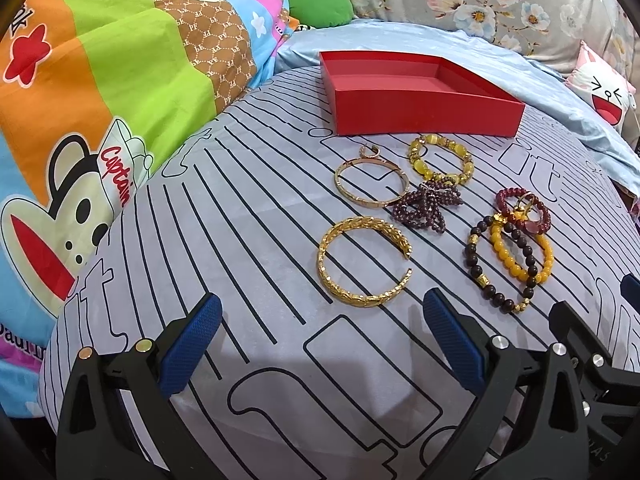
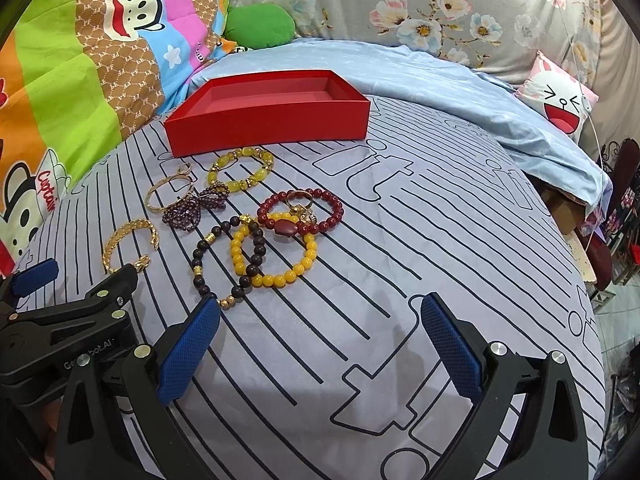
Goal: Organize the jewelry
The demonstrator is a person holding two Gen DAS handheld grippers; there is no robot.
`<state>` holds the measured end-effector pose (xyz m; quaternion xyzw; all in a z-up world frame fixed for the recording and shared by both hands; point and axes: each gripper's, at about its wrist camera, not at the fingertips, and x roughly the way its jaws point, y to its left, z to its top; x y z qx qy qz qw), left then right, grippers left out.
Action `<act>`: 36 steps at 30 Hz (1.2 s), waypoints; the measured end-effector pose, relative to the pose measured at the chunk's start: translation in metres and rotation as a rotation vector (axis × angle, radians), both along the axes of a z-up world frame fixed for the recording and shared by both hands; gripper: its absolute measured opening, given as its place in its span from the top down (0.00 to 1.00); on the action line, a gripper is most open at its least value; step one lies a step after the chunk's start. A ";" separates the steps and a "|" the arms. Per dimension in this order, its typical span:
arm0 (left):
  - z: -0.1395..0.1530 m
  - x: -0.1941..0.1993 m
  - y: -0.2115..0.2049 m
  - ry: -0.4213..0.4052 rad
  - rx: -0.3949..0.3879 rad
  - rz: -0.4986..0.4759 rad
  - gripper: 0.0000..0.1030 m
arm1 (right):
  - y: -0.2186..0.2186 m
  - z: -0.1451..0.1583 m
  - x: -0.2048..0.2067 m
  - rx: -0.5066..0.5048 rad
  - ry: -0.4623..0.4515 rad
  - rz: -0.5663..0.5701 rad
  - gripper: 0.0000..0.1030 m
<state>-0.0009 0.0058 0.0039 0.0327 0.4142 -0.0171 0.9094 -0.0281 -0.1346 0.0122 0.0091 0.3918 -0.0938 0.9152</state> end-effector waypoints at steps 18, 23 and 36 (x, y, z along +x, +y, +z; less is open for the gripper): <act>0.001 -0.001 0.001 -0.003 0.000 -0.001 0.07 | -0.001 0.002 0.000 0.012 -0.002 -0.001 0.06; 0.001 -0.001 0.001 -0.002 0.000 -0.001 0.07 | -0.002 0.002 0.000 0.014 -0.001 0.000 0.06; 0.002 -0.001 0.002 -0.002 -0.001 0.000 0.07 | -0.002 0.003 0.000 0.014 -0.002 -0.001 0.06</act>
